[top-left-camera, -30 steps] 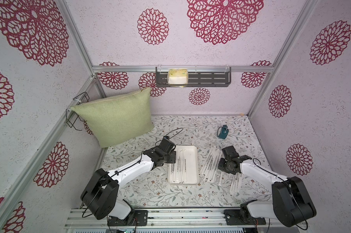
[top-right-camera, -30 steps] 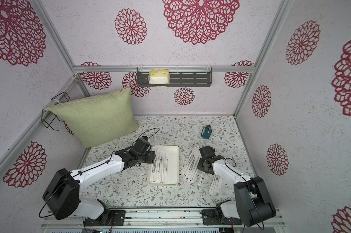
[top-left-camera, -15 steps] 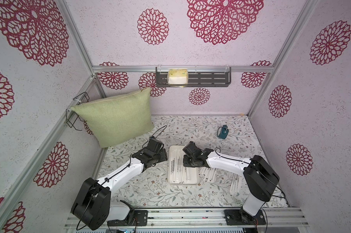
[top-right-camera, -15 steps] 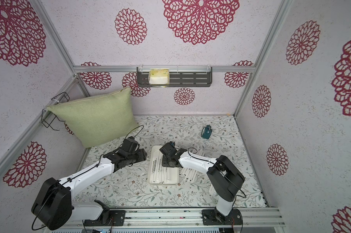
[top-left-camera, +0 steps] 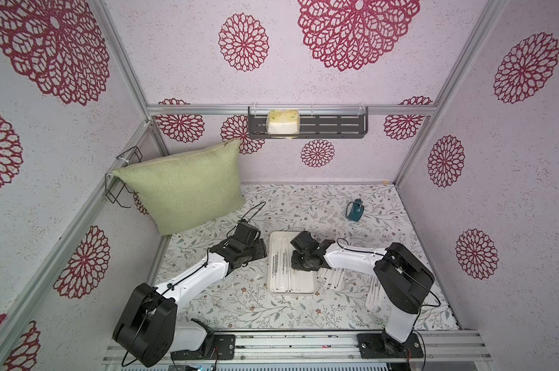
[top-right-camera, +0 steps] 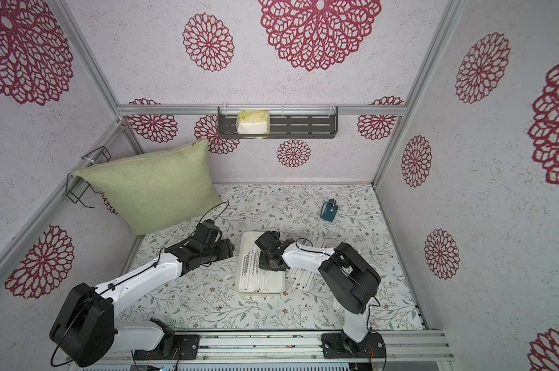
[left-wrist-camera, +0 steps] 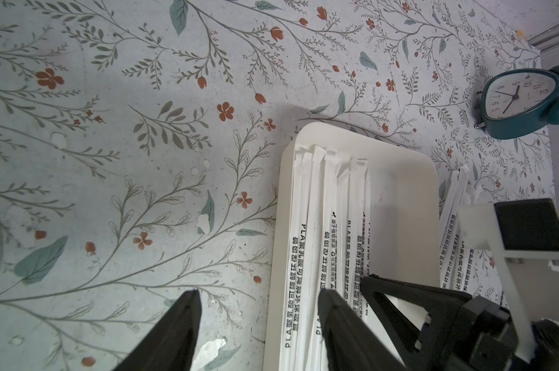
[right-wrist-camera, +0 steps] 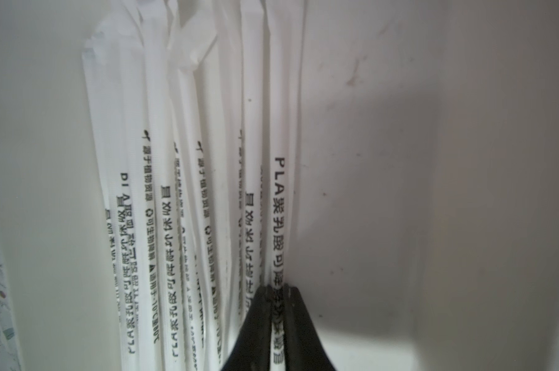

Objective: Put the straws into the storage box
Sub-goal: Place the straw in the storage box, then pick up the straw from the center of the board.

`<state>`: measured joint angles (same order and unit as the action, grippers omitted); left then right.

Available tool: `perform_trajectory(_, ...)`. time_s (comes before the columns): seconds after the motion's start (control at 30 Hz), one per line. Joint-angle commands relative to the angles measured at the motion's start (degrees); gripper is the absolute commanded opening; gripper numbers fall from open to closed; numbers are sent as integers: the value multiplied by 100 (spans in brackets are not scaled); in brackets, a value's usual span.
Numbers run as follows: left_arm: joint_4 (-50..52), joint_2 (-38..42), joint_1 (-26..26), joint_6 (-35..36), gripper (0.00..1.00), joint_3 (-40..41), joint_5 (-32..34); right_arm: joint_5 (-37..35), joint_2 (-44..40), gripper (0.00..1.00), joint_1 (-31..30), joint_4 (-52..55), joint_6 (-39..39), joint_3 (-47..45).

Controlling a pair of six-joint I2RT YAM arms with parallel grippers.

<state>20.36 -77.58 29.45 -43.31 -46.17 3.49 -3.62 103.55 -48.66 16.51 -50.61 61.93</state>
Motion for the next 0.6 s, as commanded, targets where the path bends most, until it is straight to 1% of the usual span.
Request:
perform_trajectory(0.0, -145, -11, -32, 59, 65, 48, -8, -59, -23, 18, 27, 13, -139, 9)
perform_trajectory(0.13, -123, -12, -28, 83, 65, 8, -10, -129, -202, 25, 29, 278, -61, 148)
perform_trajectory(0.27, 170, 125, -62, 231, 65, -250, 188, -302, -790, 30, 88, 831, 25, 285)
perform_trajectory(0.4, 536, 176, -4, 503, 65, -688, 390, -433, -1638, 32, 515, 1221, 79, -218)
perform_trajectory(0.47, 719, 34, 308, 774, 65, -1022, 607, -587, -2061, 31, 974, 1435, 239, -668)
perform_trajectory(0.57, 908, -441, 988, 1154, 66, -1543, 797, -506, -2576, 30, 1780, 1402, 578, -1427)
